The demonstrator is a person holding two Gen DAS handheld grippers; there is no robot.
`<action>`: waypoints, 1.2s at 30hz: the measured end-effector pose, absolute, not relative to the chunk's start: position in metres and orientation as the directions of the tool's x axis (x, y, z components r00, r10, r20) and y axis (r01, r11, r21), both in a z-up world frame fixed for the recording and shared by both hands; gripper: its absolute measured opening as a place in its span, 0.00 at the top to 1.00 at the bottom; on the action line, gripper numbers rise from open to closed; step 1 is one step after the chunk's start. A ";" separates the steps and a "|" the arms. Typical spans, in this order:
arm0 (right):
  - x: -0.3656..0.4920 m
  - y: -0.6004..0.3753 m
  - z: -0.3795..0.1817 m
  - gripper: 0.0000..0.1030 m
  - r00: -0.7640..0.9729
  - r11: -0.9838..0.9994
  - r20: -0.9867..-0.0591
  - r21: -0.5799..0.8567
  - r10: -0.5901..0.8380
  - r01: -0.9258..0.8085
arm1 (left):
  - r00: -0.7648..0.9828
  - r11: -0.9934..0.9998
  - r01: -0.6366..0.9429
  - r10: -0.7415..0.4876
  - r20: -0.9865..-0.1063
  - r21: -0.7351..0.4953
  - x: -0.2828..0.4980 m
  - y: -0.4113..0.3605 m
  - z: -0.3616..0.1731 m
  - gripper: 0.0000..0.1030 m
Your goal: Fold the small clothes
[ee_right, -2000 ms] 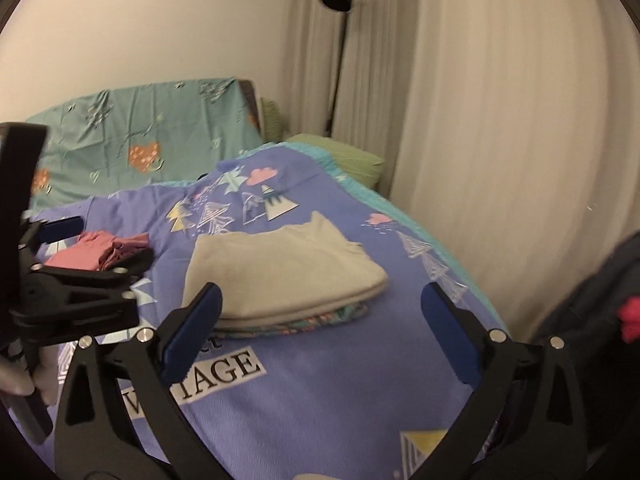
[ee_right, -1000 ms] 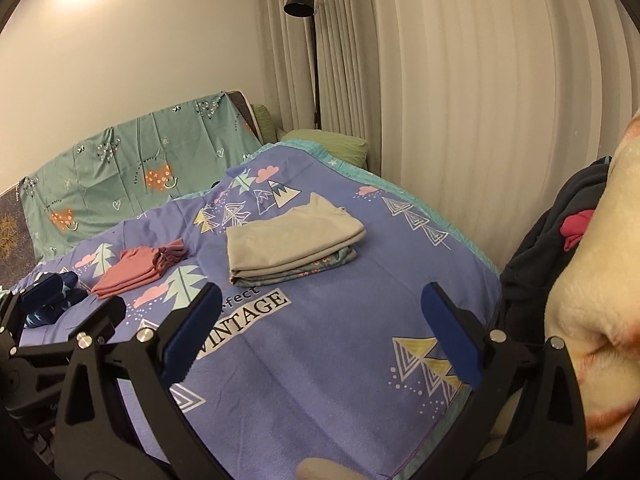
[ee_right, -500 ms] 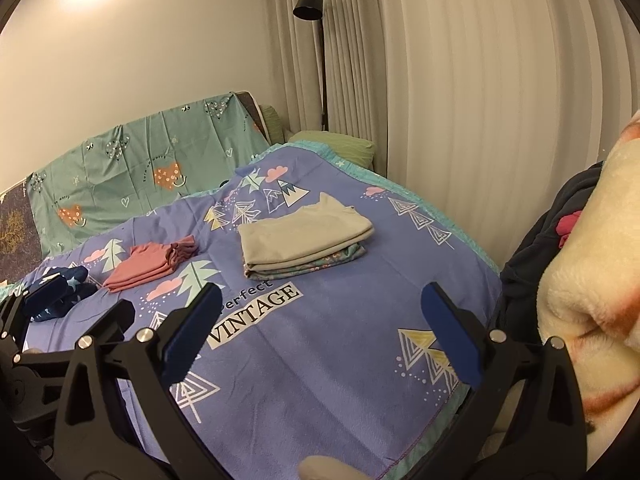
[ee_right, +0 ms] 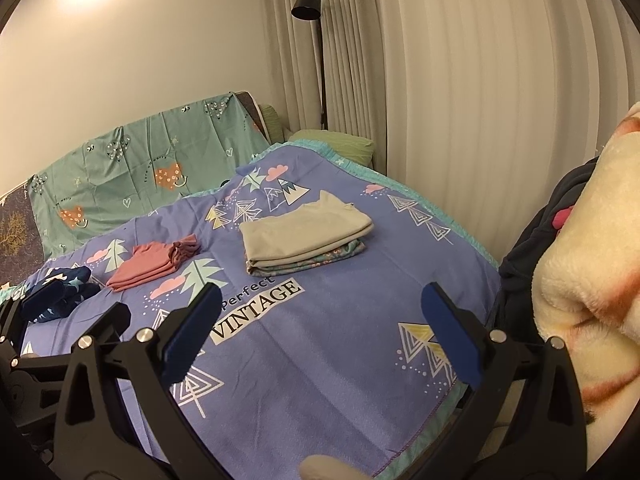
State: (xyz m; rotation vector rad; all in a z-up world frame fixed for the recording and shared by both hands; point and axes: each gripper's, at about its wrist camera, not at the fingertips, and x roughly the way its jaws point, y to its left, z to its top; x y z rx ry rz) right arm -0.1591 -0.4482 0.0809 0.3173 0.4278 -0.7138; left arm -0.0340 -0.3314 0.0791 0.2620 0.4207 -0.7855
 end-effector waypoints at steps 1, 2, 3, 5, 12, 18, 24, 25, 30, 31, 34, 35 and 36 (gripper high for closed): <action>-0.160 -0.448 0.081 0.02 0.677 0.717 -0.480 0.133 -0.558 0.684 | 0.631 0.681 0.728 -0.625 -0.459 0.073 -0.034 -0.332 0.079 0.01; -0.159 -0.448 0.081 0.02 0.678 0.719 -0.481 0.131 -0.556 0.683 | 0.632 0.682 0.728 -0.625 -0.458 0.075 -0.034 -0.331 0.079 0.01; -0.157 -0.449 0.081 0.02 0.678 0.720 -0.482 0.130 -0.555 0.682 | 0.635 0.682 0.727 -0.623 -0.457 0.079 -0.034 -0.331 0.079 0.01; -0.156 -0.449 0.081 0.02 0.678 0.722 -0.485 0.130 -0.552 0.680 | 0.638 0.683 0.726 -0.622 -0.454 0.084 -0.036 -0.331 0.079 0.01; -0.151 -0.449 0.080 0.02 0.678 0.724 -0.491 0.129 -0.547 0.678 | 0.641 0.685 0.724 -0.619 -0.454 0.088 -0.036 -0.332 0.078 0.01; -0.149 -0.450 0.077 0.02 0.673 0.721 -0.495 0.126 -0.550 0.682 | 0.633 0.681 0.727 -0.617 -0.467 0.086 -0.035 -0.333 0.075 0.01; -0.148 -0.451 0.075 0.02 0.671 0.720 -0.497 0.124 -0.550 0.682 | 0.628 0.680 0.728 -0.613 -0.479 0.085 -0.033 -0.335 0.072 0.01; -0.147 -0.451 0.075 0.02 0.671 0.720 -0.497 0.125 -0.550 0.682 | 0.628 0.679 0.729 -0.613 -0.478 0.086 -0.033 -0.335 0.072 0.01; -0.148 -0.451 0.074 0.02 0.671 0.720 -0.499 0.126 -0.549 0.683 | 0.628 0.679 0.729 -0.614 -0.479 0.086 -0.033 -0.335 0.072 0.01; -0.148 -0.451 0.074 0.02 0.671 0.720 -0.499 0.125 -0.549 0.682 | 0.628 0.679 0.729 -0.614 -0.478 0.086 -0.033 -0.335 0.072 0.01; -0.148 -0.450 0.072 0.02 0.670 0.719 -0.501 0.126 -0.548 0.683 | 0.628 0.679 0.729 -0.613 -0.479 0.087 -0.032 -0.336 0.072 0.01; -0.148 -0.450 0.071 0.02 0.669 0.719 -0.502 0.127 -0.548 0.684 | 0.627 0.678 0.730 -0.613 -0.480 0.087 -0.032 -0.336 0.071 0.01; -0.148 -0.451 0.072 0.02 0.670 0.719 -0.502 0.128 -0.547 0.683 | 0.626 0.677 0.731 -0.614 -0.481 0.087 -0.032 -0.336 0.070 0.01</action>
